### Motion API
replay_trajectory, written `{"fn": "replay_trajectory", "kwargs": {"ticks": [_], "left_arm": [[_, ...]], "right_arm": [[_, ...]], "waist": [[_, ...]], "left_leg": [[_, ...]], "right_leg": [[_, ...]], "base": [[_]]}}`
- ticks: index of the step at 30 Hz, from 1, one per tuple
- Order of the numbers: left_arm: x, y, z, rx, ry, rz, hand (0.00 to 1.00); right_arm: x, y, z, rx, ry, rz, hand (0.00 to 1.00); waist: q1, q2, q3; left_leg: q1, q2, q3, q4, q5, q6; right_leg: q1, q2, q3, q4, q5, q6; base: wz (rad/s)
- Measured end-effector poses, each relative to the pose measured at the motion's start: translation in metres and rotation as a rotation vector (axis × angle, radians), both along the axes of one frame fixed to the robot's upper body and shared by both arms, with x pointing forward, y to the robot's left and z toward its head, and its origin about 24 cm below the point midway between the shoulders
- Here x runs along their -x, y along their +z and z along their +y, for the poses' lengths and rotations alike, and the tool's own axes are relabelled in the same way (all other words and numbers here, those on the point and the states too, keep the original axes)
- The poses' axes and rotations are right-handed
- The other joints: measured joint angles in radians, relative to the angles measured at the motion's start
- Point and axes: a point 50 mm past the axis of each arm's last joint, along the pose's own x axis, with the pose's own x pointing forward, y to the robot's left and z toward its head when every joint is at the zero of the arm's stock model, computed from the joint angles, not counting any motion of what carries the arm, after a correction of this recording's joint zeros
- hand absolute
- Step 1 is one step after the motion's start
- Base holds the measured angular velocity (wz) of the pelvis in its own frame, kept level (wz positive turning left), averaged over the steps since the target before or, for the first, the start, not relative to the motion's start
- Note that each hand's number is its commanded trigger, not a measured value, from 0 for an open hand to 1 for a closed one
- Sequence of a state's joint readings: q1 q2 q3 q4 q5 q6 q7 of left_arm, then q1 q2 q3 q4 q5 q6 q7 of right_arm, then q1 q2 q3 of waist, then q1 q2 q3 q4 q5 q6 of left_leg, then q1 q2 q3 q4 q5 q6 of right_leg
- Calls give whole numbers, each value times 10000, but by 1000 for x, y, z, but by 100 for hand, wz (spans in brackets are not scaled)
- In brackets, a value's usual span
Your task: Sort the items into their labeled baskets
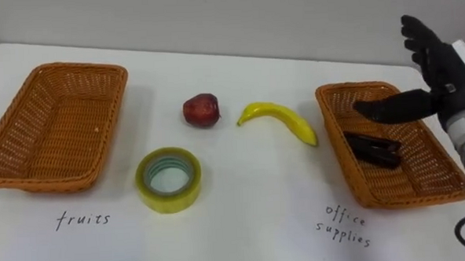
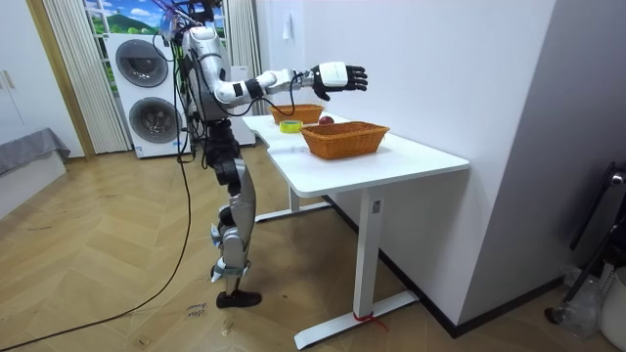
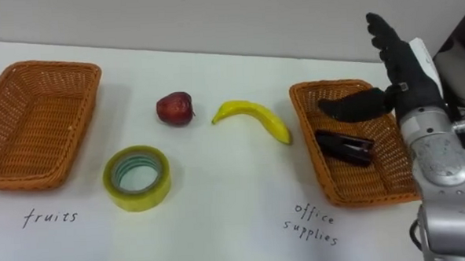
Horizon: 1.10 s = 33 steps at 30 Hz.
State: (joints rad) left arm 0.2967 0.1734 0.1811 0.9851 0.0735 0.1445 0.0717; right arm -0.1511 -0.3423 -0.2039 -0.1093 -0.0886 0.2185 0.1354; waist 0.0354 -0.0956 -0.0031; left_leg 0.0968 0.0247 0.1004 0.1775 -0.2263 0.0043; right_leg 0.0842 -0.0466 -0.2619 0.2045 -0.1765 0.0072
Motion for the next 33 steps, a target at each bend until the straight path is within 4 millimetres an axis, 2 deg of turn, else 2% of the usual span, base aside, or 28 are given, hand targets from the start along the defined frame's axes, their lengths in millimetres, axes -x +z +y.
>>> {"fn": "replay_trajectory", "kwargs": {"ticks": [5,11,13,15,18,21,23,29,31,33], "left_arm": [[-7,0,1,136,-85,-123,0],[-24,1,1,171,-595,-366,0],[-27,2,1,136,-688,-402,0],[-31,2,2,127,-707,-491,0],[-39,4,2,113,-761,-708,0],[-41,4,1,124,-761,-683,0],[-39,3,1,185,-757,-583,0],[-34,2,-1,342,-695,-313,0],[-33,2,-2,269,-744,-275,0],[-33,2,-3,230,-830,-238,0]], "right_arm": [[-6,8,23,45,1116,-227,0],[-20,21,51,-136,2534,-360,0],[-22,24,58,-44,2943,-341,0],[-25,25,60,-134,3120,-329,0],[-25,22,65,-118,3363,-133,0],[-27,13,65,-28,3325,294,0],[-28,10,66,175,3303,554,0],[-28,3,73,736,3594,929,0],[-29,-6,75,822,3670,1312,0],[-30,-11,78,852,3769,1523,0]], "waist": [[121,-48,-13],[306,-251,-27],[503,-342,-68],[672,-416,-47],[840,-424,-17],[1122,-333,59],[1178,-253,117],[1561,-256,117],[1655,-324,81],[1730,-389,103]], "left_leg": [[-32,0,-112,6,6,-6],[-189,-33,-338,100,16,6],[-212,-32,-476,114,17,4],[-227,-33,-511,180,17,4],[-257,-70,-695,216,16,6],[-261,-78,-879,201,11,10],[-284,-103,-1084,236,14,8],[-350,-165,-1299,284,25,3],[-315,-181,-1321,293,38,13],[-305,-209,-1354,296,72,30]], "right_leg": [[0,-4,-77,-6,0,0],[20,-40,-353,-15,0,0],[44,-35,-430,-16,0,0],[61,-39,-505,-17,0,0],[152,-80,-749,-41,1,2],[229,-86,-910,-50,1,2],[310,-96,-998,-55,-1,5],[399,-112,-1186,-192,-23,40],[460,-129,-1219,-192,-32,55],[490,-157,-1222,-192,-38,65]], "base": [[5],[13],[15],[9],[19],[18],[23],[11],[11],[8]]}}
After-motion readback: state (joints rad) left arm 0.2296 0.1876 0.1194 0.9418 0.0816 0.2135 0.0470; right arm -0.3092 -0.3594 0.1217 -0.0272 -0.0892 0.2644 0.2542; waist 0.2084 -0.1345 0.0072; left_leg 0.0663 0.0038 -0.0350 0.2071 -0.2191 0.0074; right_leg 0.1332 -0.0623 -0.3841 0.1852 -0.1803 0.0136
